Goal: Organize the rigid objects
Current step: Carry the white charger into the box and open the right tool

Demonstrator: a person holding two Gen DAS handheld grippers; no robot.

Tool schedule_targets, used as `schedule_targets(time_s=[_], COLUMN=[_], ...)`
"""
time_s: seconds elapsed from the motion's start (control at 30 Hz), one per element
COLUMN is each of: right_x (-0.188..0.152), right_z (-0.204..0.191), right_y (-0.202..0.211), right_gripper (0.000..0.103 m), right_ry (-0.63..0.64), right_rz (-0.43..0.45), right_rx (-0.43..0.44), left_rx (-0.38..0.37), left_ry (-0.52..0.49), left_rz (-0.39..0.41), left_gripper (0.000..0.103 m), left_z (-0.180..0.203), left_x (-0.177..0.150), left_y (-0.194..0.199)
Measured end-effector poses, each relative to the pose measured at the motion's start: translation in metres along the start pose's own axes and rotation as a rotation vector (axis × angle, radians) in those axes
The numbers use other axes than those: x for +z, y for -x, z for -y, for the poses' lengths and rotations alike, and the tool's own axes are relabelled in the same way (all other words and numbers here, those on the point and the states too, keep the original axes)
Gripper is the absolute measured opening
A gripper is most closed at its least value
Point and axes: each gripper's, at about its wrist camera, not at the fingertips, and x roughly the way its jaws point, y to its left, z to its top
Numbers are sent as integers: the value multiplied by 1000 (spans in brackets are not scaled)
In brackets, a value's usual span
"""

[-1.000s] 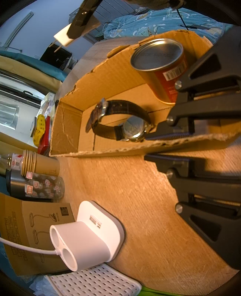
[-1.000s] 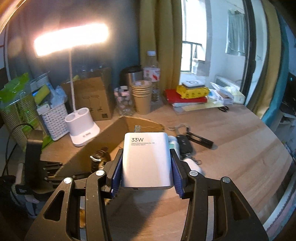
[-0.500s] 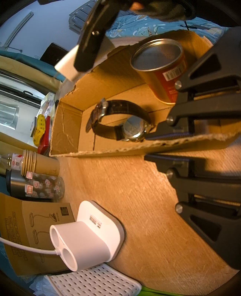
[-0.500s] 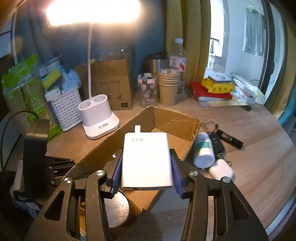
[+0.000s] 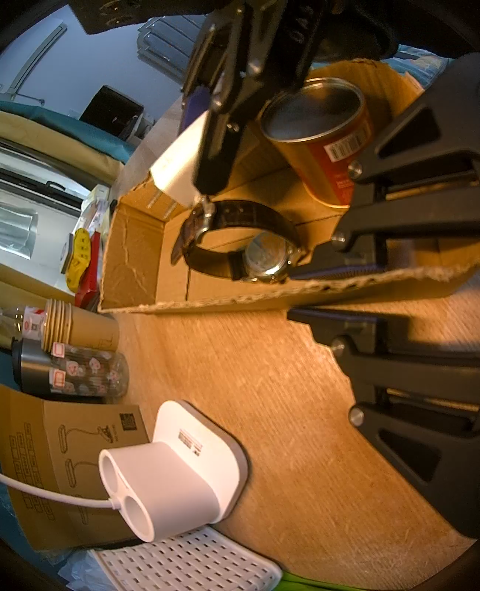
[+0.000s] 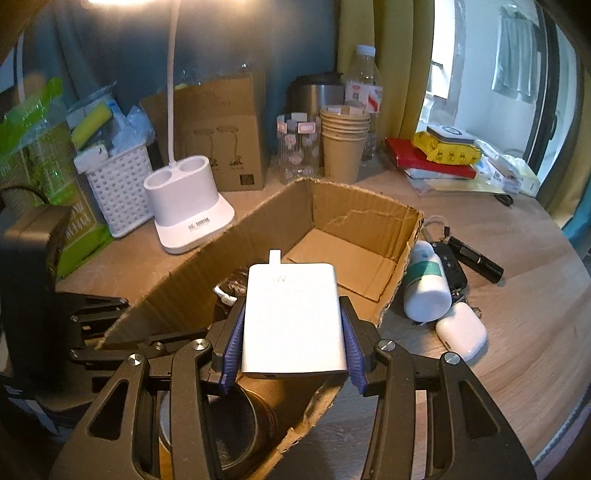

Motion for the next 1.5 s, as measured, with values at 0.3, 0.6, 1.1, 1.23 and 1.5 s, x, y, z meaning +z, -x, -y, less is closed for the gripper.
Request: schedule_targets(time_s=[0.3,0.6,1.1,1.23,1.5], right_x=[-3,-1,-1,1,5], right_z=[-5,-8,-5,-1,15], right_y=[-4,-7,2,10,28], right_gripper=[49,50,65,65,66], right_ry=[37,50,21,9,-29], right_rz=[-31,-59,-31,-9,32], right_rx=[-31,-52,-28,-37,-78], left_rx=[0,-1,-1,-1,-1], left_ry=[-3,-1,-2,-1,-1], left_rz=[0,0,0,1,0], left_gripper=[16,16,16,16,16], left_z=[1,1,0,0,0], left_x=[0,0,0,0,0], left_y=[1,1,2,2,2])
